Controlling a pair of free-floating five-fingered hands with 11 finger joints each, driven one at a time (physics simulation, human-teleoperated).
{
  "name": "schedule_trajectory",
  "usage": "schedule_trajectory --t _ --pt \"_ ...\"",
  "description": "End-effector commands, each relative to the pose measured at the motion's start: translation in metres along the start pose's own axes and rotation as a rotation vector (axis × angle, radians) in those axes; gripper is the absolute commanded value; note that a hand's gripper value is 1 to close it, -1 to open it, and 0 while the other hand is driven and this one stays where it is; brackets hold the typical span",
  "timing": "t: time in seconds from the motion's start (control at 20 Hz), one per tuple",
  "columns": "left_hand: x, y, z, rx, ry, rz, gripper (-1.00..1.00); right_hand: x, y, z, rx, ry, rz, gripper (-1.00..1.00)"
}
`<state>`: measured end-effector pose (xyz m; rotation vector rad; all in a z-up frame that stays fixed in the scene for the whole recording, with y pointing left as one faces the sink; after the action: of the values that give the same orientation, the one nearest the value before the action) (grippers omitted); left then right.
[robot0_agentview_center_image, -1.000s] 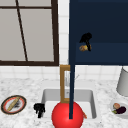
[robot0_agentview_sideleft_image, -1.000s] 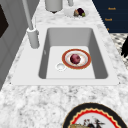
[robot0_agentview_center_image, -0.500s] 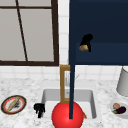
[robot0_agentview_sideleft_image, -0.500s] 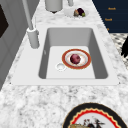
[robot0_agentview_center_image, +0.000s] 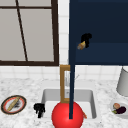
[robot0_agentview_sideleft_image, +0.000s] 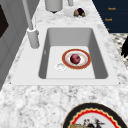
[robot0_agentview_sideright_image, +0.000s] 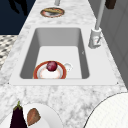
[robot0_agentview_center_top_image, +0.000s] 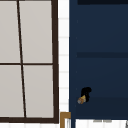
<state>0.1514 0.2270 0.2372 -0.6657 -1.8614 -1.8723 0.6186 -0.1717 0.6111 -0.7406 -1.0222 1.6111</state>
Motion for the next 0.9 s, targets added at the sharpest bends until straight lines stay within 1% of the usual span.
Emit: schedule_trajectory --t 0.0,0.05,0.15,0.4,0.6,0.85 --pt "0.000 0.000 0.000 0.000 0.000 0.000 0.00 -0.005 0.003 0.006 0.000 0.021 -0.011 1.00" --pt "0.000 0.000 0.000 0.000 0.000 0.000 0.00 -0.009 0.000 0.005 0.008 0.010 -0.011 1.00" --pt "0.000 0.000 0.000 0.000 0.000 0.000 0.00 -0.019 -0.007 0.014 0.011 -0.004 -0.012 1.00" --pt "0.000 0.000 0.000 0.000 0.000 0.000 0.00 -0.043 -0.014 0.034 0.035 -0.044 -0.050 1.00" --pt "0.000 0.000 0.000 0.000 0.000 0.000 0.00 -0.056 -0.017 0.053 0.056 -0.048 -0.067 1.00" --pt "0.000 0.000 0.000 0.000 0.000 0.000 0.00 -0.062 -0.028 0.084 0.074 -0.042 -0.060 1.00"
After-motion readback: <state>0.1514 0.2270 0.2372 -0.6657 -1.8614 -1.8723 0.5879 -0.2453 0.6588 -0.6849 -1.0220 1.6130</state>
